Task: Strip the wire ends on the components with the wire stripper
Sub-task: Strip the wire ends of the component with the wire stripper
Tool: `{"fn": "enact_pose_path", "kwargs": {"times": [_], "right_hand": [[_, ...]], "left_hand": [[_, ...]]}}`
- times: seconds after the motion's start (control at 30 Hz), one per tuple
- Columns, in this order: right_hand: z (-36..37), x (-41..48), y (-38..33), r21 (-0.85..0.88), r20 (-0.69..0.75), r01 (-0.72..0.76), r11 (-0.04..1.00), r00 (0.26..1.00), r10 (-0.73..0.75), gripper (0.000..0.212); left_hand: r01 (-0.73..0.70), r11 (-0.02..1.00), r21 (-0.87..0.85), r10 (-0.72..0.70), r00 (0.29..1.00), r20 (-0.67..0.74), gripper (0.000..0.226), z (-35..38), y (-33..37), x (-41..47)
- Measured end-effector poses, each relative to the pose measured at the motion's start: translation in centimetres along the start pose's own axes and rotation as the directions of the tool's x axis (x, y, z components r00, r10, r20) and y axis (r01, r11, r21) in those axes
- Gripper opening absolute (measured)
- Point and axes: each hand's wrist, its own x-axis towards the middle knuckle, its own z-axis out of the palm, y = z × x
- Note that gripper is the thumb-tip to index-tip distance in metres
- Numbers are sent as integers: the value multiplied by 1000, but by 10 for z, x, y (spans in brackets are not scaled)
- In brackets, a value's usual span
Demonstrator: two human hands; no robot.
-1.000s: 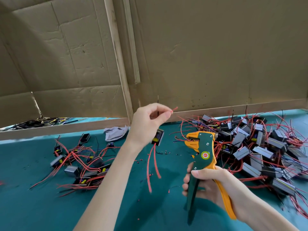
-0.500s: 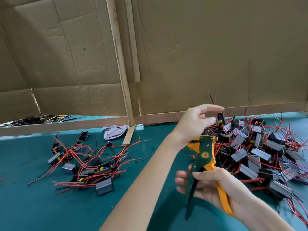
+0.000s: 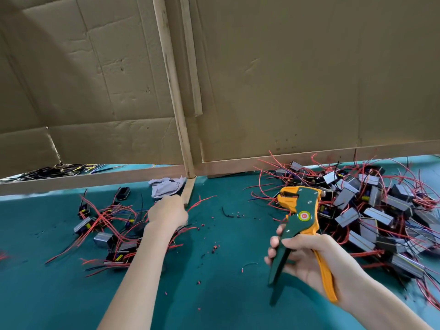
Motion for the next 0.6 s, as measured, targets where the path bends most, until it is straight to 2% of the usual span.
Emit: {"fn": "enact_pose_path", "kwargs": {"times": [0.1,0.2,0.37,0.47,0.53,0.6], "right_hand": [[-2,2,-2,21,-9,42,999,999,-42,35],[-4,3,-3,19,-20,75,997,997,-74,37],[-6,5,-2,33,7,89,995,996,-90,34],[-9,7,-1,41,21,88,995,996,-89,31],[-10,7,-1,48,25,85,995,996,-86,26],[-12,8,-1,58,23,81,995,996,-82,25]], "left_hand": [[-17,999,-39,17,1000,-3,36,-1,5,-4],[-38,988,-152,41,999,19,41,-2,15,-8],[15,866,-499,18,998,63,16,6,36,-15],[8,880,-474,5,1000,25,19,10,41,-18],[-17,928,-371,7,1000,-28,17,10,42,-19],[-87,963,-254,51,988,-144,12,6,40,-20]]}}
